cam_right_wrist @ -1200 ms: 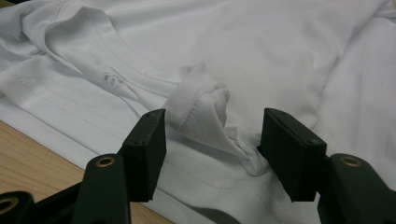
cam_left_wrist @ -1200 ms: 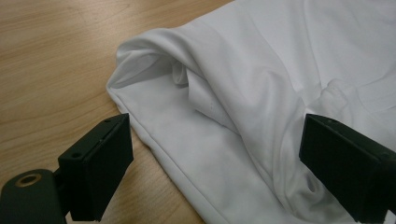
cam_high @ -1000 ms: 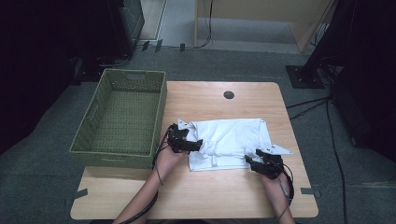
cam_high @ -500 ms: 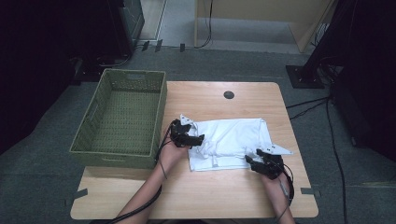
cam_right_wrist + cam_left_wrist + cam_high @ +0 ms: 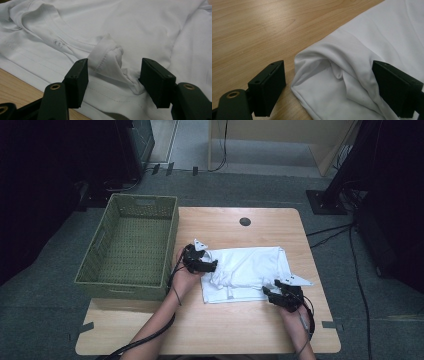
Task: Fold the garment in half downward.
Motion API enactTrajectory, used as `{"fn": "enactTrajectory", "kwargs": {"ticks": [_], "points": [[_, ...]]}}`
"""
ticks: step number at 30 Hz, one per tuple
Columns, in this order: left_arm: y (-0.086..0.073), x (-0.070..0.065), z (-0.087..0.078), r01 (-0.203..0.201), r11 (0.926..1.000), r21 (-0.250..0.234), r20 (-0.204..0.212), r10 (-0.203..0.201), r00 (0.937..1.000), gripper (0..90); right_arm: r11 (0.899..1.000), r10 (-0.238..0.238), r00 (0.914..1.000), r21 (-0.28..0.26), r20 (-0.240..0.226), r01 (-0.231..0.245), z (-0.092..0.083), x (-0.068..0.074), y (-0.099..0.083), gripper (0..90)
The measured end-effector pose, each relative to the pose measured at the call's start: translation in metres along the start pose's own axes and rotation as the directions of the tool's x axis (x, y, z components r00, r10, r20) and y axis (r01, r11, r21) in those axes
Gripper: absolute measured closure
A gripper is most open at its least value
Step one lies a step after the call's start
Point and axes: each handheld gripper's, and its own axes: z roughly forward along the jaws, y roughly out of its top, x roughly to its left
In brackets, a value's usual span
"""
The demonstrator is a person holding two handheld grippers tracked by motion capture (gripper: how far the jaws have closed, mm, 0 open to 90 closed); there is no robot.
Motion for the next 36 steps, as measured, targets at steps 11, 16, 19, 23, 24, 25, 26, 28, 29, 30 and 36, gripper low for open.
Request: {"fn": "enactTrajectory", "kwargs": {"ticks": [11,16,19,23,24,25,26,28,29,30,36], "points": [[0.0033,-0.0021,0.0046,0.017,0.9998,0.006,-0.050,-0.016,0.9986,12.0,1.000,-0.011,0.9999,-0.001,0.010,0.011,0.0002,0.0004,0.0000,40.4],[0.0032,-0.0026,0.0045,0.017,0.9998,0.004,-0.051,-0.017,0.9986,12.1,1.000,-0.014,0.9997,0.000,0.017,0.014,0.0006,0.0013,0.0000,40.4],[0.0024,-0.0040,0.0036,0.028,0.9996,0.004,-0.063,-0.028,0.9976,12.3,1.000,-0.013,0.9997,0.002,0.019,0.012,0.0009,0.0015,0.0004,40.2],[0.0021,-0.0044,0.0034,0.029,0.9996,0.003,-0.066,-0.029,0.9974,12.4,1.000,0.007,0.9998,-0.001,0.018,-0.007,0.0012,0.0010,0.0008,40.0],[0.0021,-0.0043,0.0033,0.029,0.9996,0.004,-0.066,-0.028,0.9974,12.4,1.000,0.013,0.9998,-0.002,0.014,-0.013,0.0014,0.0004,0.0010,40.0],[0.0019,-0.0044,0.0031,0.027,0.9996,0.000,-0.063,-0.027,0.9976,12.8,1.000,0.019,0.9997,-0.005,0.014,-0.019,0.0017,-0.0001,0.0013,40.0],[0.0018,-0.0044,0.0030,0.025,0.9997,-0.003,-0.059,-0.025,0.9980,14.6,1.000,0.022,0.9997,-0.007,0.014,-0.022,0.0019,-0.0005,0.0014,40.0],[0.0018,-0.0042,0.0028,0.026,0.9997,-0.002,-0.058,-0.026,0.9980,14.9,1.000,0.024,0.9994,-0.005,0.024,-0.024,0.0025,0.0006,0.0019,39.8],[0.0018,-0.0042,0.0028,0.026,0.9997,-0.002,-0.058,-0.026,0.9980,14.9,1.000,0.027,0.9992,-0.002,0.029,-0.027,0.0029,0.0013,0.0024,39.0],[0.0017,-0.0041,0.0029,0.029,0.9996,-0.004,-0.056,-0.029,0.9980,14.9,1.000,0.029,0.9991,0.001,0.030,-0.029,0.0035,0.0015,0.0034,38.1],[0.0017,-0.0038,0.0026,0.028,0.9996,-0.002,-0.053,-0.028,0.9982,14.9,1.000,0.017,0.9985,0.006,0.052,-0.017,0.0036,0.0034,0.0070,36.0]]}}
